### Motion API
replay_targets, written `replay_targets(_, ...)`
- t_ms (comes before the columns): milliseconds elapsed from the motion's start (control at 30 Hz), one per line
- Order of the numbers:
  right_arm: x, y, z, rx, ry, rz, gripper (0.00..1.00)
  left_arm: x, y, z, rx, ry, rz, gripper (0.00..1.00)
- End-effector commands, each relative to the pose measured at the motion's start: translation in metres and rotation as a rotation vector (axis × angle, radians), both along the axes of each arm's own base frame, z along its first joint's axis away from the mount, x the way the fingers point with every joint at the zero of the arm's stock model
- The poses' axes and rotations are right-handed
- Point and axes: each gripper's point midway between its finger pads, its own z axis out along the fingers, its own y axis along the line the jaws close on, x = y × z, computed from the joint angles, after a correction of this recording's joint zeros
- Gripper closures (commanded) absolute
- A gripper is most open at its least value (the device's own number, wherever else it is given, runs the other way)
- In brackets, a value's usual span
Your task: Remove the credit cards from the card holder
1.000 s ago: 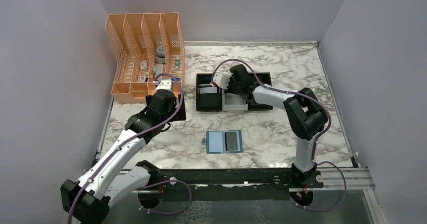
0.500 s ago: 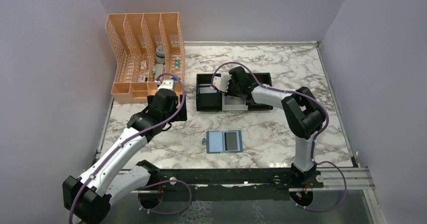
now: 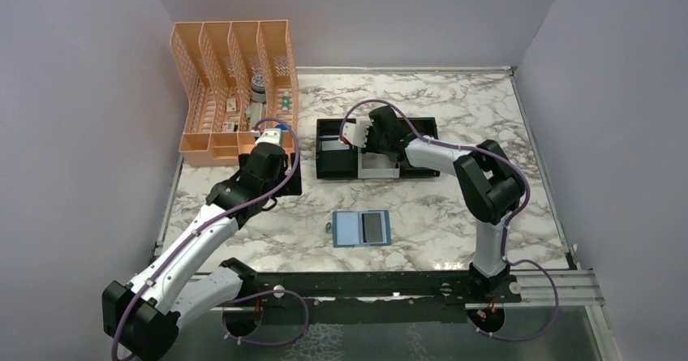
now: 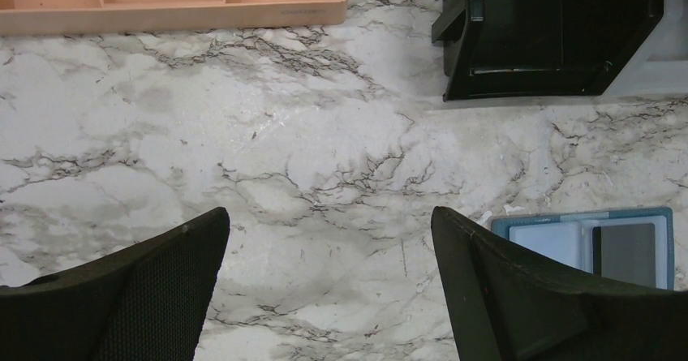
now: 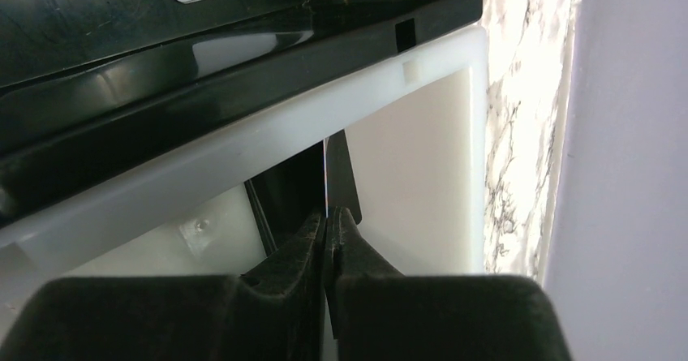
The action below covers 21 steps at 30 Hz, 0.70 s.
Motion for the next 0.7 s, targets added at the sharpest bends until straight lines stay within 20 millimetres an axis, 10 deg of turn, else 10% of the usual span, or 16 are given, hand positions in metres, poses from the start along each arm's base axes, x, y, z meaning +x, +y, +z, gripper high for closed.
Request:
replay_targets(0, 0.004, 0.014, 0.012, 0.032, -0.038, 0.06, 0.99, 0.001, -0.003, -0.002, -0.008, -0.004, -0.019, 0.03)
replay_targets(667, 0.012, 0.009, 0.003, -0.034, -0.14, 0.112, 0.87, 0.002, -0.003, -0.002, -0.003, -0.004, -0.023, 0.04)
